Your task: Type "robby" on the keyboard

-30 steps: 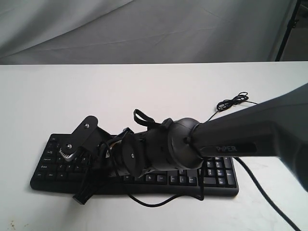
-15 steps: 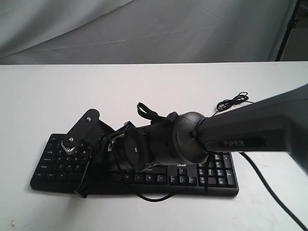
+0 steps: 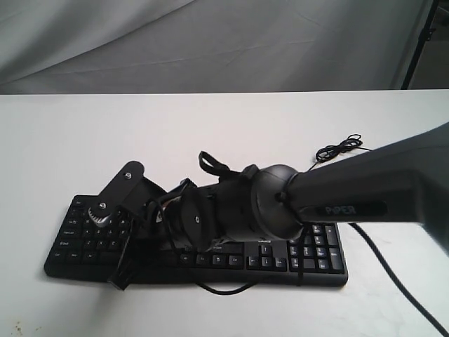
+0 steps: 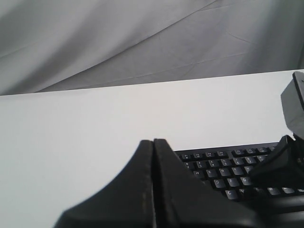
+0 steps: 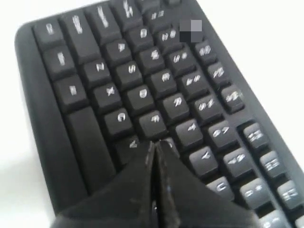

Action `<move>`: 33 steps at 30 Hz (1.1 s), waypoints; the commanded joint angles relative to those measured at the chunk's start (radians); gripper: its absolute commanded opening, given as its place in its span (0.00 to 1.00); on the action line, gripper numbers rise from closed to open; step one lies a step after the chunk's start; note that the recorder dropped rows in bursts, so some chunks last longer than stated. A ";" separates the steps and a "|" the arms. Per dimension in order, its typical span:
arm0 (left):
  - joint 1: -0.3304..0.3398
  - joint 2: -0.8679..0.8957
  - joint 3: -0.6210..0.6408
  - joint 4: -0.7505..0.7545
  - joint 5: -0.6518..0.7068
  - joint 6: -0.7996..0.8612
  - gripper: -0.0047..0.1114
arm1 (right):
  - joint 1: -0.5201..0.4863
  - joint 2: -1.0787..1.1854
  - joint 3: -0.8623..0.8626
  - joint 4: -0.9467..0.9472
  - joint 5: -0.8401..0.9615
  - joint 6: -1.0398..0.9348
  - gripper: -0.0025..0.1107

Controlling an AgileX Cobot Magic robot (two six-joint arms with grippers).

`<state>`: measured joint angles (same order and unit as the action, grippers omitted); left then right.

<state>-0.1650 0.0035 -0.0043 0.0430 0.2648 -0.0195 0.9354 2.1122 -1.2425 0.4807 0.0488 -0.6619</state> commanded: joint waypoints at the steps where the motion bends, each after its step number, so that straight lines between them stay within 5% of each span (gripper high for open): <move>1: -0.006 -0.003 0.004 0.005 -0.007 -0.003 0.04 | -0.013 -0.073 -0.004 -0.007 0.000 -0.011 0.02; 10: -0.006 -0.003 0.004 0.005 -0.007 -0.003 0.04 | -0.089 -0.035 -0.121 -0.047 0.094 -0.011 0.02; 33: -0.006 -0.003 0.004 0.005 -0.007 -0.003 0.04 | -0.083 0.059 -0.121 -0.033 0.096 -0.014 0.02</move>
<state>-0.1650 0.0035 -0.0043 0.0430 0.2648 -0.0195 0.8493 2.1641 -1.3583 0.4439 0.1591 -0.6660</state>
